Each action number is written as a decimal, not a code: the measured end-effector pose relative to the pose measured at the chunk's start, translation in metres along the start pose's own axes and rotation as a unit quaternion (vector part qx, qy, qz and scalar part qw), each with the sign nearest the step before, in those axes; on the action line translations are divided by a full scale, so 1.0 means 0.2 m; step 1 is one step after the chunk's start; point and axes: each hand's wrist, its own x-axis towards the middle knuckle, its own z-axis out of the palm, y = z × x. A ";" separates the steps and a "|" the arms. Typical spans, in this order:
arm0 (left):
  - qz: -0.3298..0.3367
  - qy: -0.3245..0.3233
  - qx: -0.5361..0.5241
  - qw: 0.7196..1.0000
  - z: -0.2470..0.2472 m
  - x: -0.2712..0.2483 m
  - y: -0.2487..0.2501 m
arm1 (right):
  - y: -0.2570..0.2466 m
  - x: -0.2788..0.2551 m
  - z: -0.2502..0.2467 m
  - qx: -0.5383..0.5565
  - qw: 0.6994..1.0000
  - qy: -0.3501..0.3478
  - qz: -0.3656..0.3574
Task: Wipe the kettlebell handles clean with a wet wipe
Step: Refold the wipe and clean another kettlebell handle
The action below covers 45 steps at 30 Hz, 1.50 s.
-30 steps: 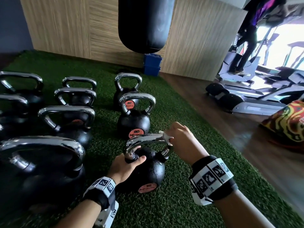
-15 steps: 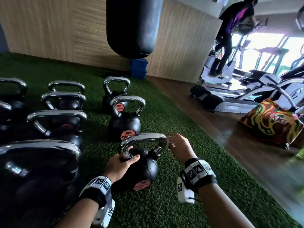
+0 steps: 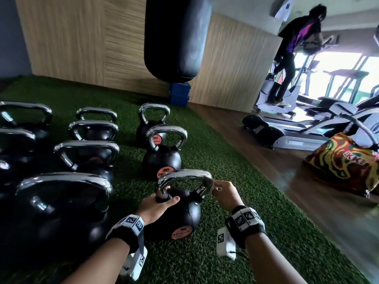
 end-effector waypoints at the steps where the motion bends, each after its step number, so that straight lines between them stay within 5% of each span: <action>1: 0.004 -0.016 0.005 1.000 -0.02 0.00 0.00 | 0.02 0.01 0.01 0.027 1.000 -0.008 0.008; 5: 0.025 -0.112 0.011 0.993 -0.11 0.02 -0.03 | 0.09 0.02 0.10 0.100 0.993 -0.066 0.009; 8: 0.036 -0.111 -0.022 0.993 -0.16 0.04 -0.02 | 0.11 0.01 0.10 0.106 0.990 -0.089 0.012; 11: 0.059 -0.019 -0.042 0.997 -0.19 0.03 0.00 | 0.11 0.00 0.03 0.061 0.996 -0.067 -0.012; 13: 0.106 0.080 -0.070 0.989 -0.22 -0.04 0.04 | 0.09 -0.02 -0.03 0.065 0.998 0.006 -0.003; 17: 0.326 0.238 -0.064 0.913 -0.27 -0.22 0.24 | -0.02 -0.12 -0.09 0.100 0.991 0.082 -0.028; 20: 0.387 0.155 -0.127 0.900 -0.29 -0.28 0.39 | -0.17 -0.19 -0.12 0.179 0.979 0.032 -0.094; 25: 0.342 -0.055 -0.177 0.921 -0.29 -0.24 0.45 | -0.36 -0.22 -0.13 0.252 0.954 -0.011 -0.165; 32: 0.320 -0.113 -0.340 0.877 -0.26 -0.21 0.51 | -0.44 -0.17 -0.09 0.215 0.959 0.085 -0.161; 35: 0.333 -0.060 -0.304 0.890 -0.27 -0.18 0.54 | -0.44 -0.15 -0.08 0.233 0.954 0.111 -0.152; 39: 0.404 0.069 -0.128 0.903 -0.32 -0.15 0.56 | -0.32 -0.12 -0.06 0.238 0.956 0.061 -0.157; 42: 0.428 0.115 -0.014 0.896 -0.35 -0.14 0.57 | -0.13 -0.08 -0.02 0.284 0.951 0.118 -0.040; 45: 0.427 0.151 0.053 0.890 -0.30 -0.14 0.60 | -0.01 -0.02 0.11 0.362 0.930 0.014 0.066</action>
